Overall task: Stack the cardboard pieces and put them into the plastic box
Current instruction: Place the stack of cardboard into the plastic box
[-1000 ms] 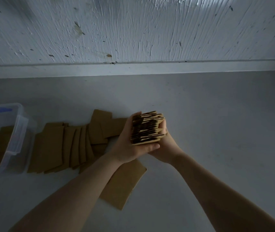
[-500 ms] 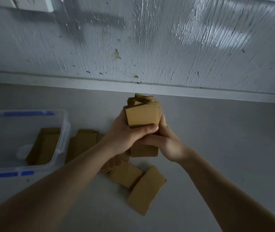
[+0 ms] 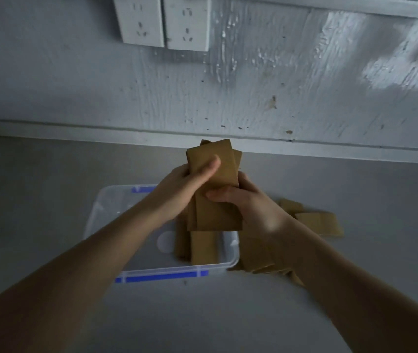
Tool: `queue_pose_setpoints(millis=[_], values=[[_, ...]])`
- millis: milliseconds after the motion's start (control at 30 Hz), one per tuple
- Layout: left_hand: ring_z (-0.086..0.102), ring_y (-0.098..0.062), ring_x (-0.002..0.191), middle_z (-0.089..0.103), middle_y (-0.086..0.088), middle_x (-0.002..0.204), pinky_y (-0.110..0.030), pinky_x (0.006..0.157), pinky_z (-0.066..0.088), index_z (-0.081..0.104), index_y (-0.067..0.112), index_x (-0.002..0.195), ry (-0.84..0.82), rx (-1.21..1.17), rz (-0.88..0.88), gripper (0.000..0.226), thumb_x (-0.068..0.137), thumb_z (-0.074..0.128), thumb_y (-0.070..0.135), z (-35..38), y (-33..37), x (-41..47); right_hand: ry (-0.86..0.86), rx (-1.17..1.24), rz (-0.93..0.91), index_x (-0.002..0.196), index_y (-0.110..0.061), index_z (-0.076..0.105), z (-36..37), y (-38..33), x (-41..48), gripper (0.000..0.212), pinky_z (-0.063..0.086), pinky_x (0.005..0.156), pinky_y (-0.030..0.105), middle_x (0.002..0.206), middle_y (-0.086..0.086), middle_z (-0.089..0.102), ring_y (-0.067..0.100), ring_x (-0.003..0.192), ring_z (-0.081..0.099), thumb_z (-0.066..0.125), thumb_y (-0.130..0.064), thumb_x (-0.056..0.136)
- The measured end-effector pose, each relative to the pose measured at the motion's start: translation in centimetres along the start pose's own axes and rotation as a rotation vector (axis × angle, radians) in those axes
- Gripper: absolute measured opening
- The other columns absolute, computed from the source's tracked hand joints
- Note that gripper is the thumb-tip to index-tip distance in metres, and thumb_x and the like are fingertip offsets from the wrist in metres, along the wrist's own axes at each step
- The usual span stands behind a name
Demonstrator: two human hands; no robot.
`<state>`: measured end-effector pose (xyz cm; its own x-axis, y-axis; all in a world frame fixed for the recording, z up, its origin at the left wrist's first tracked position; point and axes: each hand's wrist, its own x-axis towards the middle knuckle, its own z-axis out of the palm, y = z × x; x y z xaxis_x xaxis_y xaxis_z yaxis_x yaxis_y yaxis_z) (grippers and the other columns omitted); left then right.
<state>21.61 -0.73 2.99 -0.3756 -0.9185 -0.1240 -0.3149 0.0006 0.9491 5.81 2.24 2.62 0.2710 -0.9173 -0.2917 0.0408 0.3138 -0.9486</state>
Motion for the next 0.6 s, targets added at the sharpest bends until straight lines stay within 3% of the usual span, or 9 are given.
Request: queue_pose_setpoints(millis=[67,167,233,300,367,433,533,600], values=[[0.052,-0.016,0.076,0.054,-0.001,0.089,-0.028,0.071,0.035,0.050,0.012,0.085,0.113,0.173,0.012,0.082,0.069,0.016,0.085,-3.4,-2.0,-0.9,-0.025,0.025,0.063,0.120,-0.018,0.055,3.2,0.5,1.2,0.048,0.056,0.077,0.029,0.109,0.004,0.069,0.021,0.099,0.067,0.070,-0.019,0.075],[0.051,-0.019,0.070,0.057,-0.016,0.078,-0.033,0.070,0.032,0.059,-0.001,0.084,0.373,0.404,0.099,0.072,0.096,0.016,0.055,-8.0,-5.6,-1.7,-0.040,0.013,0.166,0.108,-0.020,0.061,7.0,1.8,2.8,0.028,0.055,0.080,0.031,0.103,0.004,0.070,0.021,0.096,0.066,0.068,-0.020,0.081],[0.049,-0.018,0.073,0.057,-0.021,0.082,-0.030,0.070,0.032,0.060,0.007,0.081,0.435,0.459,0.183,0.061,0.094,0.020,0.050,-10.0,-8.1,-1.9,-0.056,-0.015,0.252,0.100,-0.022,0.060,9.0,2.7,3.7,0.017,0.054,0.084,0.034,0.101,0.005,0.068,0.022,0.094,0.065,0.066,-0.021,0.084],[0.041,-0.006,0.067,0.050,-0.009,0.084,-0.019,0.067,0.032,0.050,0.019,0.083,0.423,0.396,0.175,0.040,0.092,0.022,0.047,-10.7,-10.2,-1.9,-0.033,-0.059,0.324,0.089,-0.024,0.055,10.4,3.5,4.5,0.012,0.053,0.079,0.030,0.091,0.002,0.065,0.018,0.084,0.062,0.065,-0.020,0.085],[0.036,0.004,0.065,0.045,-0.005,0.088,-0.003,0.064,0.031,0.045,0.018,0.087,0.416,0.356,0.114,0.028,0.097,0.026,0.037,-10.6,-11.7,-1.9,-0.022,-0.101,0.395,0.094,-0.022,0.055,11.8,4.5,5.6,0.015,0.053,0.077,0.029,0.089,0.001,0.064,0.017,0.082,0.062,0.066,-0.022,0.085],[0.036,0.007,0.067,0.044,-0.001,0.083,0.002,0.065,0.030,0.044,0.016,0.089,0.447,0.333,0.089,0.028,0.100,0.024,0.032,-10.2,-12.8,-1.9,-0.026,-0.111,0.478,0.108,-0.015,0.054,12.9,5.8,6.6,0.030,0.053,0.086,0.032,0.098,0.005,0.065,0.021,0.091,0.063,0.068,-0.025,0.083],[0.047,0.004,0.085,0.054,0.002,0.097,0.003,0.077,0.029,0.060,0.010,0.104,0.513,0.289,0.133,0.048,0.097,0.022,0.038,-10.0,-13.6,-1.8,-0.005,-0.116,0.542,0.116,-0.014,0.047,14.2,7.3,8.0,0.040,0.050,0.090,0.036,0.104,0.006,0.062,0.024,0.098,0.060,0.069,-0.025,0.083],[0.051,-0.008,0.106,0.060,-0.004,0.114,-0.008,0.086,0.032,0.060,0.004,0.118,0.505,0.219,0.102,0.052,0.097,0.024,0.035,-10.0,-13.7,-1.6,0.029,-0.093,0.562,0.124,-0.013,0.043,14.8,8.1,8.8,0.053,0.049,0.088,0.037,0.113,0.008,0.061,0.026,0.104,0.059,0.071,-0.024,0.080]])
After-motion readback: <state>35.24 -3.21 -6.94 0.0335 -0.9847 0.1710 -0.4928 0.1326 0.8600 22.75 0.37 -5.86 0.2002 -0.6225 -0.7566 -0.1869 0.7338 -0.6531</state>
